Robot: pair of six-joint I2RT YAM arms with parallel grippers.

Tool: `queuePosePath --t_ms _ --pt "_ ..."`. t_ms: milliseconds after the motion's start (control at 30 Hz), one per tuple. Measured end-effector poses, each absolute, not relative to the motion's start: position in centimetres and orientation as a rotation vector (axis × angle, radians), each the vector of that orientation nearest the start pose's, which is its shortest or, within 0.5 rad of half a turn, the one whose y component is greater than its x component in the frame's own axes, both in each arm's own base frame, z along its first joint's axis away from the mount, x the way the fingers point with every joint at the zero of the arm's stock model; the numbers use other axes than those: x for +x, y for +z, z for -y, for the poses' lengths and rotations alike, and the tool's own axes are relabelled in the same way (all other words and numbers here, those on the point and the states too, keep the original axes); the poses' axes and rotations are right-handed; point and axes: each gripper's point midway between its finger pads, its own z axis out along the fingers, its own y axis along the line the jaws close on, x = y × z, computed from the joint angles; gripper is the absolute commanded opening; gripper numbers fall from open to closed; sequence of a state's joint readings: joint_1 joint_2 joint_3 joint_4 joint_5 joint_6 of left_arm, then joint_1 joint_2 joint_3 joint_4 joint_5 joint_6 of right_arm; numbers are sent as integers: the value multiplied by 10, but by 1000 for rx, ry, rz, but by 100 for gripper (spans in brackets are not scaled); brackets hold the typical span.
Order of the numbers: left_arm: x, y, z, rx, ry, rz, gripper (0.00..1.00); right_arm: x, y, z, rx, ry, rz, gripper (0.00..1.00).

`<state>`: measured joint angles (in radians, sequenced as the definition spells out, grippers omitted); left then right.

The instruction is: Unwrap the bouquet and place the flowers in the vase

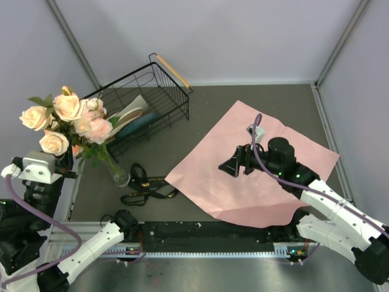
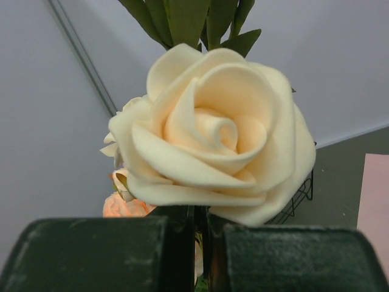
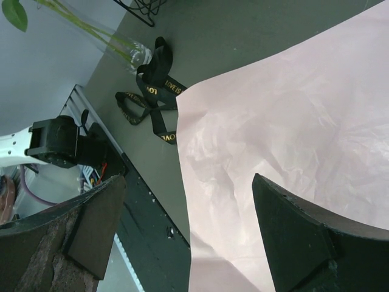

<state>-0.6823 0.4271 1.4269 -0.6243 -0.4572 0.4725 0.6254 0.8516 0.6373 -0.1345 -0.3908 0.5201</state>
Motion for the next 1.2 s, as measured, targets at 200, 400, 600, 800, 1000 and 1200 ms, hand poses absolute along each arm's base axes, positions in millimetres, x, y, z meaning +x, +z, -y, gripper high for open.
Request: queuePosePath --t_ms 200,400,600,800,1000,1200 --pt "132 497 -10 335 73 -1224 0 195 207 -244 -384 1112 -2027 86" --pt "145 464 5 346 40 -1293 0 194 207 -245 -386 1116 -2028 86" --pt "149 432 11 305 -18 -1332 0 194 207 -245 -385 1121 -2030 86" --pt "149 404 1 223 -17 -1358 0 193 206 -245 -385 1123 -2032 86" --pt "144 396 -15 118 -12 -1343 0 192 206 -246 -389 1134 -2034 86" --pt "156 376 -17 49 21 -1384 6 191 207 -246 -386 1144 -2033 86"
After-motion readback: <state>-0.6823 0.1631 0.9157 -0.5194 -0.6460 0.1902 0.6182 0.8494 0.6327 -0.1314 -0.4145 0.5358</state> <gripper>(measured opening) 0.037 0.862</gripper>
